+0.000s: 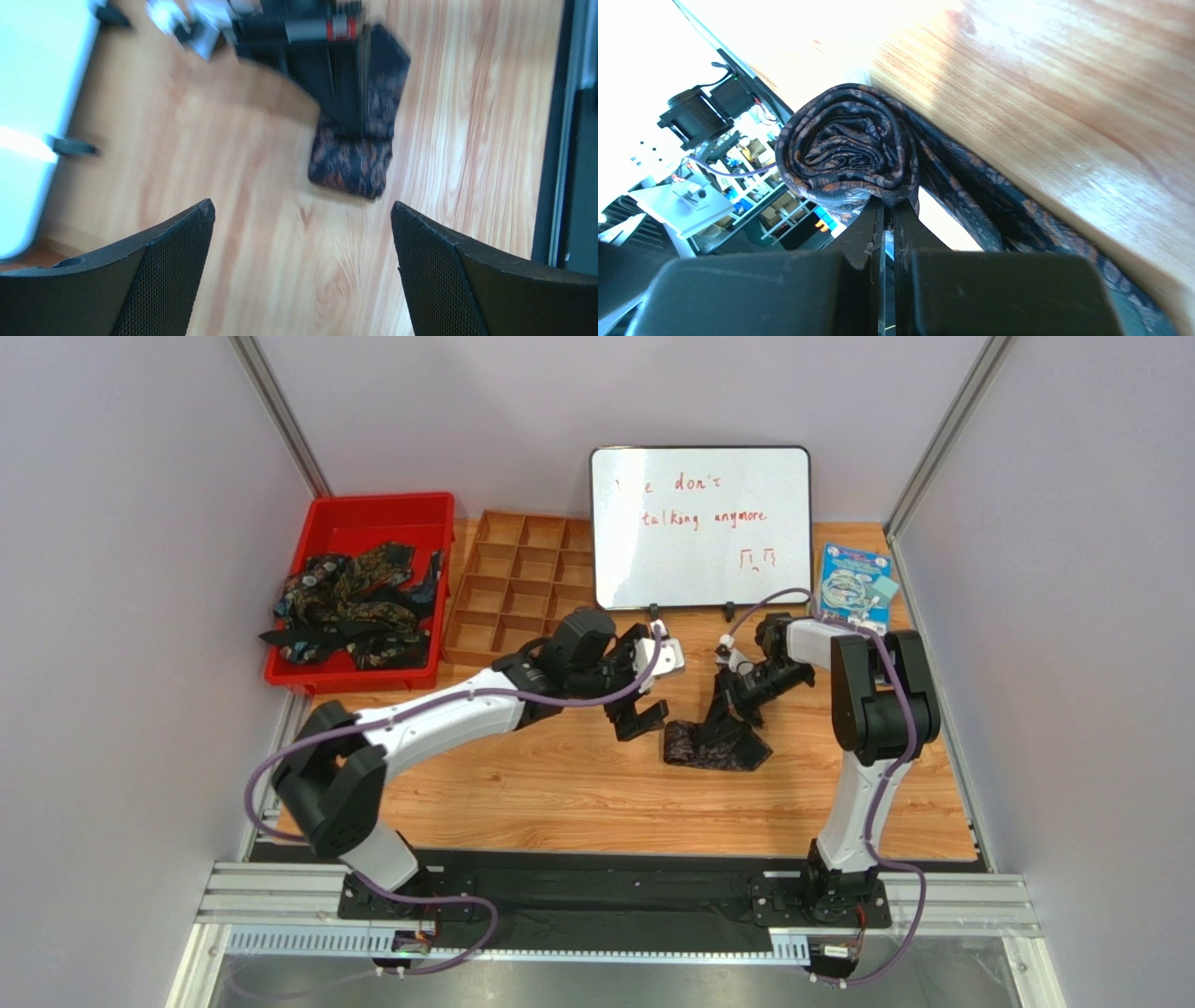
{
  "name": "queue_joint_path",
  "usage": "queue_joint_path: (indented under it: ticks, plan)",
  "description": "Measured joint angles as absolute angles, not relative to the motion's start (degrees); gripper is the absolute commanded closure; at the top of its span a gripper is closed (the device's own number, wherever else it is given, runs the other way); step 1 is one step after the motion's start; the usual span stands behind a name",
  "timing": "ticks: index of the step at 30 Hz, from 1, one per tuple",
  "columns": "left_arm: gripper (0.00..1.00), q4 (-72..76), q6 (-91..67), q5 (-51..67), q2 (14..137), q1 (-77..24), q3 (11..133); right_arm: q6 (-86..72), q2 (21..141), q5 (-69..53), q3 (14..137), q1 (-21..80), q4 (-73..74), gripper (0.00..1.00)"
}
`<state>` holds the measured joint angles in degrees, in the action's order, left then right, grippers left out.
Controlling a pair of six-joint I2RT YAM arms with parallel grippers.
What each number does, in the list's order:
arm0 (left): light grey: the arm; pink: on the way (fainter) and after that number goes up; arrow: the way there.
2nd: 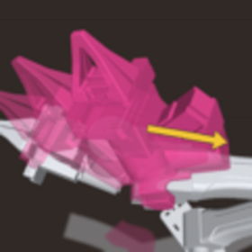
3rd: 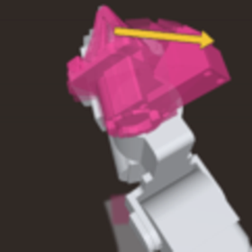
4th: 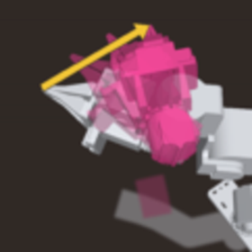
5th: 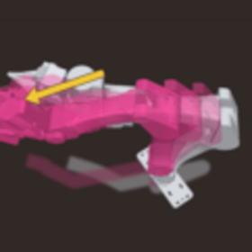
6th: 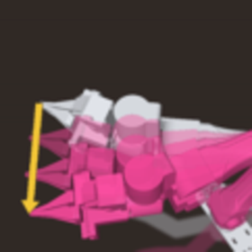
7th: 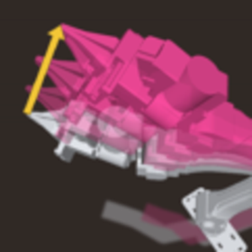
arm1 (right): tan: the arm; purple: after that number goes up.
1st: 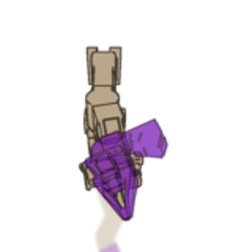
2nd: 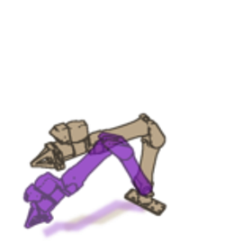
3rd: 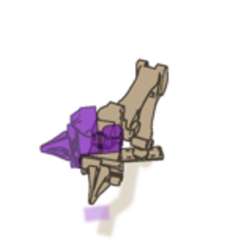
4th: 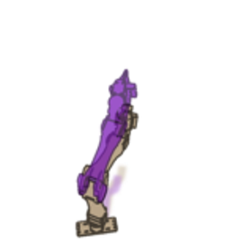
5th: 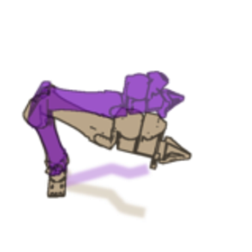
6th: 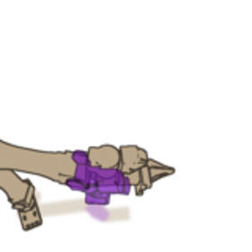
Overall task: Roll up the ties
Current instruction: Roll the tie at the center of the board.
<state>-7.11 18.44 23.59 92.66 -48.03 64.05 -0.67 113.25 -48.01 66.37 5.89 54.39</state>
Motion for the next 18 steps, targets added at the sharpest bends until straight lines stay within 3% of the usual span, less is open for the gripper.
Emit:
queue_joint_path:
  ticks: [5,11,18]
  plan:
    - [0.01,-0.93,15.42,23.44,84.27,-48.16,60.36,1.06,113.51,-47.55,66.37,5.72,54.65,1.0]
    - [0.01,-3.84,15.62,28.4,91.66,-45.52,63.05,3.2,117.73,-47.53,67.53,5.96,55.53,1.0]
    - [0.05,3.29,18.87,29.74,91.2,-46.41,51.96,3.95,119.39,-48.03,69.91,8.6,56.23,1.0]
